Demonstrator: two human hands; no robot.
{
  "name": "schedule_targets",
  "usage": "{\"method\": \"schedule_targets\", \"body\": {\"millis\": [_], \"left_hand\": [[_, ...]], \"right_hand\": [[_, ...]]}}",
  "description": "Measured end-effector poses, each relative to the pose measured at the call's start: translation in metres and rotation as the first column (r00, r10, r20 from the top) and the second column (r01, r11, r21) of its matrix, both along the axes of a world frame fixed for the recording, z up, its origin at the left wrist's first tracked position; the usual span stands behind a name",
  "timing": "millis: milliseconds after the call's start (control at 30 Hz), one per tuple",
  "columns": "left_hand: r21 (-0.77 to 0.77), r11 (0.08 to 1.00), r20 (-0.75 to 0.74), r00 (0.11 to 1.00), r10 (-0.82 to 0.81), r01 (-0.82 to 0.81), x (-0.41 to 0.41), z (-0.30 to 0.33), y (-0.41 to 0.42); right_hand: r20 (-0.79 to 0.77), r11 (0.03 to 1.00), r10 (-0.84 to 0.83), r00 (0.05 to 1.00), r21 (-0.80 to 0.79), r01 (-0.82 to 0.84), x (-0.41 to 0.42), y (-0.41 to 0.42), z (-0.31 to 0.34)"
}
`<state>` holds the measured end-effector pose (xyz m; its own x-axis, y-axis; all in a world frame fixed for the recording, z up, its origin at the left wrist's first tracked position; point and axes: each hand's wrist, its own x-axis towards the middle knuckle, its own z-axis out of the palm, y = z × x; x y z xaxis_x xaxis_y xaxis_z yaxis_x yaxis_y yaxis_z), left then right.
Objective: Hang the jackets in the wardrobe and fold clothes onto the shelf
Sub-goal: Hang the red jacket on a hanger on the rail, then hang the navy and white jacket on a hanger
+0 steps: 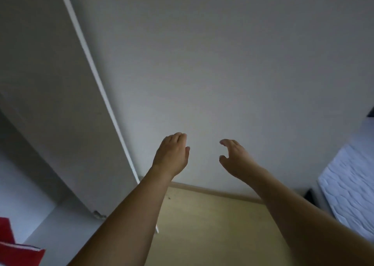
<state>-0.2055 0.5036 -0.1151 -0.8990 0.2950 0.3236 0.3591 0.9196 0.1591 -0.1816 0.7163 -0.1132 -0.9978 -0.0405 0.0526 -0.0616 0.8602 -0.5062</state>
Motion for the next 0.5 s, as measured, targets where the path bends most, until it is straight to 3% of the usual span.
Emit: {"method": "schedule_targets", "body": {"millis": [233,500], "left_hand": [[-0.019,0.986,0.113,0.981,-0.160,0.163,0.022,-0.028,0.156],[-0.047,0.952,0.184,0.940,-0.289,0.302,0.037,-0.032,0.335]], "right_hand": [[0.122,0.985,-0.155,0.980,-0.056,0.163,0.052,0.147,-0.033],[0.130,0.922,-0.365,0.922,-0.089,0.378,0.114,0.317,-0.042]]}}
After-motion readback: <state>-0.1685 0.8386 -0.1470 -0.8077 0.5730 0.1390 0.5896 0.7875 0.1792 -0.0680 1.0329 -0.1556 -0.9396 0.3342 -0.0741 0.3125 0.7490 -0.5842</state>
